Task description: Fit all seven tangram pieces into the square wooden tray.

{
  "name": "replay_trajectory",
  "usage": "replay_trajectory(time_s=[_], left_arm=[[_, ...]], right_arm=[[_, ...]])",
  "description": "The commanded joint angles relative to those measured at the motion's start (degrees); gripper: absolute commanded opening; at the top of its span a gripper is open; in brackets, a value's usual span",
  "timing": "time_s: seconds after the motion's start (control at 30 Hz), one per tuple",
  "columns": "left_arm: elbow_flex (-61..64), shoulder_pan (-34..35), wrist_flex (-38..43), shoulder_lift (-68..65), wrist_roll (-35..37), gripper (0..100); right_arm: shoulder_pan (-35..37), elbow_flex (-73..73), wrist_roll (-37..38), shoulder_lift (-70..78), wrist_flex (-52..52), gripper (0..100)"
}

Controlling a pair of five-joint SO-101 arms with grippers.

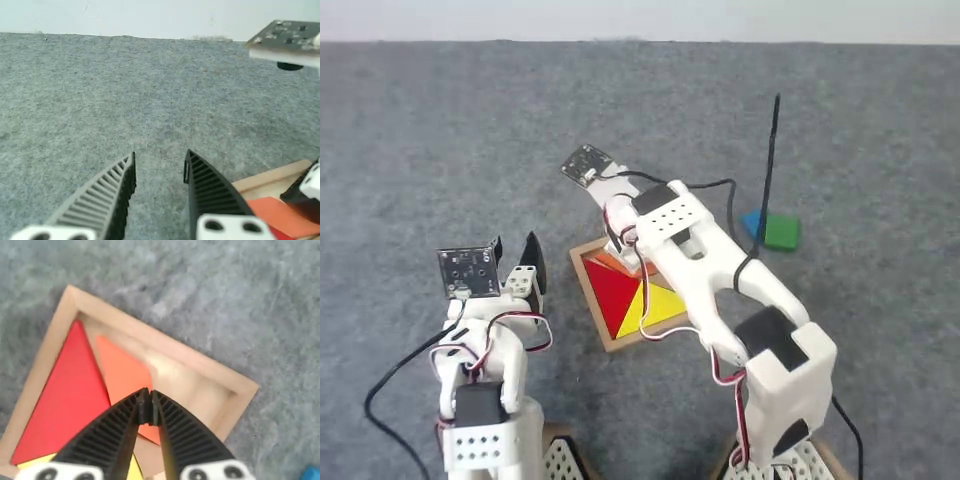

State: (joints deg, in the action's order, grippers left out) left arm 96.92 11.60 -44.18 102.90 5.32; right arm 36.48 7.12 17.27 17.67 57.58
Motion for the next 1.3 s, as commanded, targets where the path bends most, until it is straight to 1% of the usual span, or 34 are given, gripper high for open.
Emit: replay_trajectory(time_s=[0.0, 0.13, 0.23, 0.43, 0.57, 0.67, 1.0, 1.1, 1.27], left_arm=[[-0.5, -0.4, -0.3, 0.9, -0.7, 15], [-0.5, -0.4, -0.3, 0.9, -0.7, 15], [-0.5, -0.4, -0.3, 0.9, -0.7, 15], [-0.5, -0.4, -0.3, 0.9, -0.7, 15], [-0.5, -0.4, -0.3, 0.9, -0.7, 15], [-0.5, -0.4, -0.3, 0.9, -0.7, 15], [-0.5, -0.4, -0.3, 0.9, -0.7, 15], [-0.5, -0.4, -0.3, 0.9, -0.7, 15], [-0.5, -0.4, -0.3, 0.9, -0.7, 15]], right_arm=[[0.1, 1.2, 1.0, -4.0, 0.1, 8.6], [1.4, 1.5, 1.0, -2.6, 0.1, 19.9], [2.0, 1.4, 1.0, -0.8, 0.1, 24.3], [2.5, 0.7, 0.4, -0.5, -1.2, 24.6], [4.6, -0.1, -4.0, -1.8, -0.9, 24.6], [5.7, 0.1, -5.2, -1.5, -0.3, 24.6], [5.7, -0.8, -10.1, -2.8, -0.4, 24.5], [5.7, -0.5, -10.4, -2.4, -0.6, 24.5], [4.1, -0.4, -10.0, 2.8, -0.9, 24.5]])
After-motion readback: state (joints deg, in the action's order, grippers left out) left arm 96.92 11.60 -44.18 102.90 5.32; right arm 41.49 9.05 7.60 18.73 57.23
